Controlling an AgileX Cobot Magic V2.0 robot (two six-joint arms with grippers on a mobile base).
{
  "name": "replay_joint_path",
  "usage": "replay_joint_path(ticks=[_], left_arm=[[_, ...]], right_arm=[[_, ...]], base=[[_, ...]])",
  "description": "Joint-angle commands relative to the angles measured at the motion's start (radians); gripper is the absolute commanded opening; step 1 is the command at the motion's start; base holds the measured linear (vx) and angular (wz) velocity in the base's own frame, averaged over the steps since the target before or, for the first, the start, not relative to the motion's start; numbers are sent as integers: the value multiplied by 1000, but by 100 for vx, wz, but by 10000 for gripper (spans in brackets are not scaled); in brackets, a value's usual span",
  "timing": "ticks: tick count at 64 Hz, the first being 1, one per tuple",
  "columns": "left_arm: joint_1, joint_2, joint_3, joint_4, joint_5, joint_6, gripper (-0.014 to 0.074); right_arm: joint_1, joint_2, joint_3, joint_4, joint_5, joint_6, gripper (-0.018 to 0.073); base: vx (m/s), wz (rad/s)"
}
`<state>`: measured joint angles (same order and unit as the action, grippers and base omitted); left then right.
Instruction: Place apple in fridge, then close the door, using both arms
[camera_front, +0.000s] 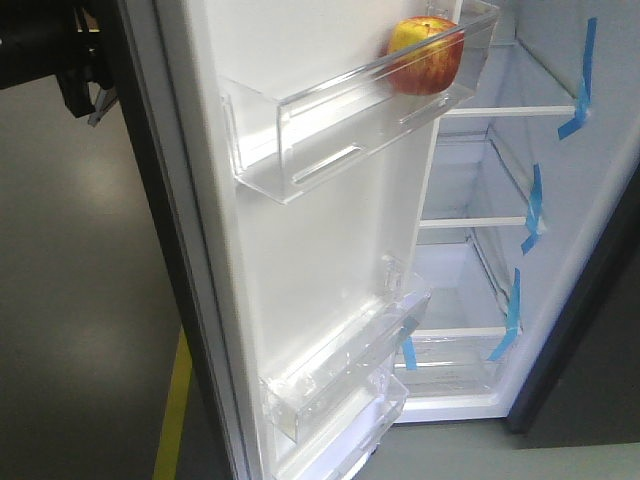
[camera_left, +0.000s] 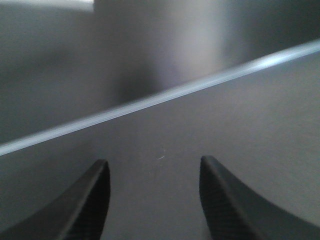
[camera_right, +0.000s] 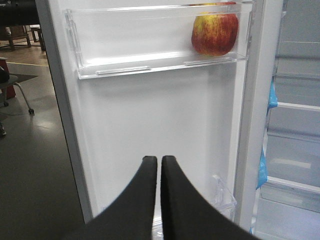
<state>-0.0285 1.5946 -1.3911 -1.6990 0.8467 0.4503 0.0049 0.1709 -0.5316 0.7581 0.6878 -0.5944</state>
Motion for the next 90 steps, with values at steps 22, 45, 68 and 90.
replay_joint_path(ticks=[22, 45, 68, 90], left_arm=[[-180, -39, -33, -91, 245, 69, 395], [-395, -39, -33, -91, 155, 190, 395], [-448, -39, -33, -87, 106, 273, 395], [-351, -40, -33, -86, 135, 279, 395]], right_arm=[[-5, 14, -23, 34, -63, 1, 31], [-5, 14, -23, 54, -63, 1, 41], [-5, 14, -23, 55, -124, 1, 71], [-5, 123, -33, 57, -253, -6, 429]], base=[[0, 0], [0, 0], [0, 0], [0, 0]])
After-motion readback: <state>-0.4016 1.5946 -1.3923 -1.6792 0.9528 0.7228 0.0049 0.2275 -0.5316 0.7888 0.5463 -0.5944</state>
